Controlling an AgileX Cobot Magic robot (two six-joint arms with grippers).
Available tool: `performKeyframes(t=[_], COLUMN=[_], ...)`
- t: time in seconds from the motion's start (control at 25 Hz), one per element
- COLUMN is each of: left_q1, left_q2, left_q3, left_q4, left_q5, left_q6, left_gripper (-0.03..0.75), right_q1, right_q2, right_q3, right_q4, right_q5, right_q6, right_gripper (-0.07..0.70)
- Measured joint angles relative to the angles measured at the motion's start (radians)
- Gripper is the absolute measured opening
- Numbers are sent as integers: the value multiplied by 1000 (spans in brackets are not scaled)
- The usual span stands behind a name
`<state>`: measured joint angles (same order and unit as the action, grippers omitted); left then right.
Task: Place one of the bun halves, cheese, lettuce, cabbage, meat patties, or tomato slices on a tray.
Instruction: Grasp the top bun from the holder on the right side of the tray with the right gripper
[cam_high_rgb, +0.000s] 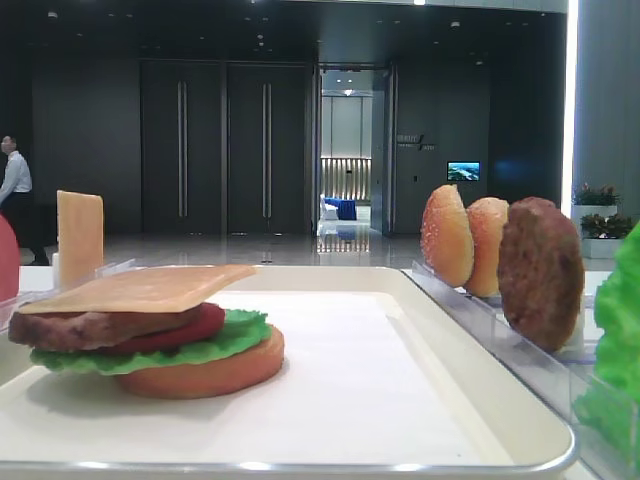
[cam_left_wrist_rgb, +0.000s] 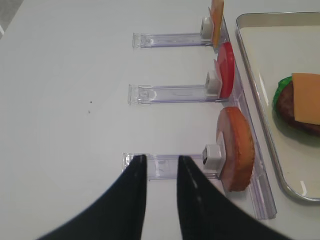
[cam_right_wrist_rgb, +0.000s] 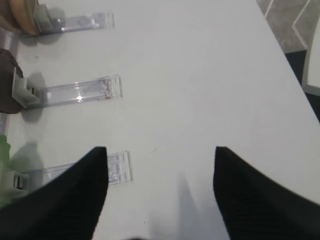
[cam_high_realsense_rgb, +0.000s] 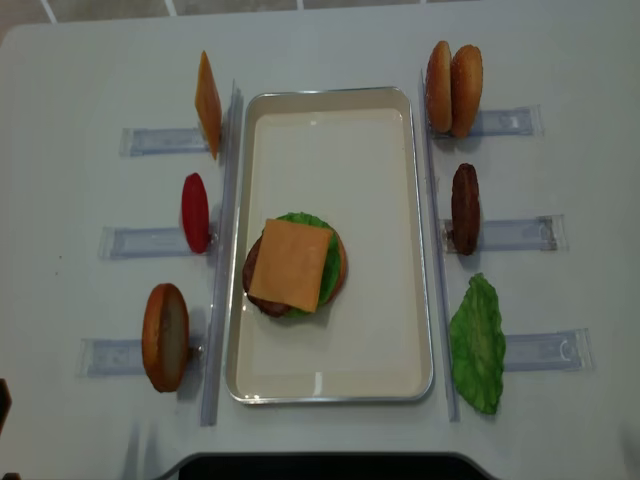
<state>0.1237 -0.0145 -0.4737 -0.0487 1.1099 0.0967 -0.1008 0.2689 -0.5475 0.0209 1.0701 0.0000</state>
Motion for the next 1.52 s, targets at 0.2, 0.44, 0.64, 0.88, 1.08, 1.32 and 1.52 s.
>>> performKeyframes(t=[0.2,0.44,0.64,0.88,1.08,1.32,1.52], left_q1=[0,0,0,0,0,0,0], left_q2=[0,0,0,0,0,0,0], left_q3=[0,0,0,0,0,0,0], left_q4=[0,0,0,0,0,0,0], left_q5=[0,0,0,0,0,0,0], left_q6=[0,0,0,0,0,0,0], left_gripper=[160,160,160,160,160,160,160], right_q1=[0,0,0,0,0,1,15], right_q2=[335,602,801,1074,1279,1454,1531], right_q3=[-93,-193,-319,-571,-791,-998,-1086], right_q4=[23,25,25,25,25,28,28], right_q5=[-55,-65,-62,-34,15,90,134], right_q6=[0,0,0,-8,-17,-33,-35], right_gripper=[435,435,434,434,434,434,434])
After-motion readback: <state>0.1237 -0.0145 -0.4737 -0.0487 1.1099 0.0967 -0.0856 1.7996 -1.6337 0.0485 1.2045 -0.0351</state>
